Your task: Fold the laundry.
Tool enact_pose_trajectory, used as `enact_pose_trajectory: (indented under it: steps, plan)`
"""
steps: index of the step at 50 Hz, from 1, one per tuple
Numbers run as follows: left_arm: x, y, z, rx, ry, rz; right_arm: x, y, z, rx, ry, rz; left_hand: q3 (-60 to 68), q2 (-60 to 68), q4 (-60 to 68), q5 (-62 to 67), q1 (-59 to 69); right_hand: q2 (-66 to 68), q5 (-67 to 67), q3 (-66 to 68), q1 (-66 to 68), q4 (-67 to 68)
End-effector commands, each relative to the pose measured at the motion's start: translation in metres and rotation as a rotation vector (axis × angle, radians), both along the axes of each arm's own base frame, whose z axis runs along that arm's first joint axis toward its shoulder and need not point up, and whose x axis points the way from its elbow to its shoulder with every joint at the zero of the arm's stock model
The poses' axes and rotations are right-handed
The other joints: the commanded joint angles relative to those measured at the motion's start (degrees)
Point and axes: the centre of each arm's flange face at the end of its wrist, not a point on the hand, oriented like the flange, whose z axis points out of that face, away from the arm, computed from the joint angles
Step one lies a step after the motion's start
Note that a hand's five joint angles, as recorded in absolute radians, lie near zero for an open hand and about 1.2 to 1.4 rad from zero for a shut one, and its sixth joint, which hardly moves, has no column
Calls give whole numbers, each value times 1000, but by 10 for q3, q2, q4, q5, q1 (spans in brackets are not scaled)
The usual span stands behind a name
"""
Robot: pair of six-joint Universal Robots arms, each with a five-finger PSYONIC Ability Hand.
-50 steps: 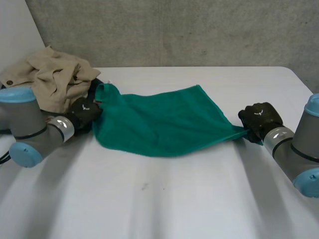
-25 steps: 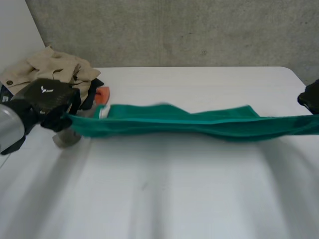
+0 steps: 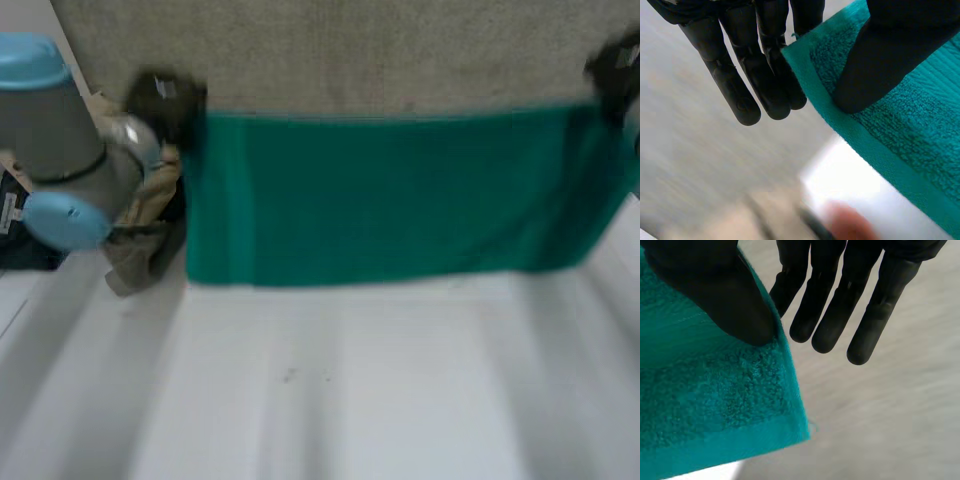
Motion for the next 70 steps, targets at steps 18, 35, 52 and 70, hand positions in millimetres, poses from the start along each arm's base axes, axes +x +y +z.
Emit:
enact_pose_trajectory:
  steps: [18, 35, 52, 70]
  plan:
    - [-4, 9, -47, 51, 168, -38, 13, -16, -61, -55, -154, 92, 117, 114, 112, 137, 142, 129, 127, 117, 151, 114]
    - [45, 163, -109, 554, -216, -30, -22, 96, -153, 715, 124, 90, 117, 114, 112, 137, 142, 129, 127, 117, 151, 114]
    - [78, 176, -102, 483, -477, -9, -50, 124, -138, 703, 341, 67, 117, 114, 112, 137, 142, 129, 127, 117, 151, 114]
    - [21, 49, -126, 297, -271, 165, 13, -14, -179, 191, 181, 124, 117, 114, 112, 137, 142, 129, 127, 117, 151, 114]
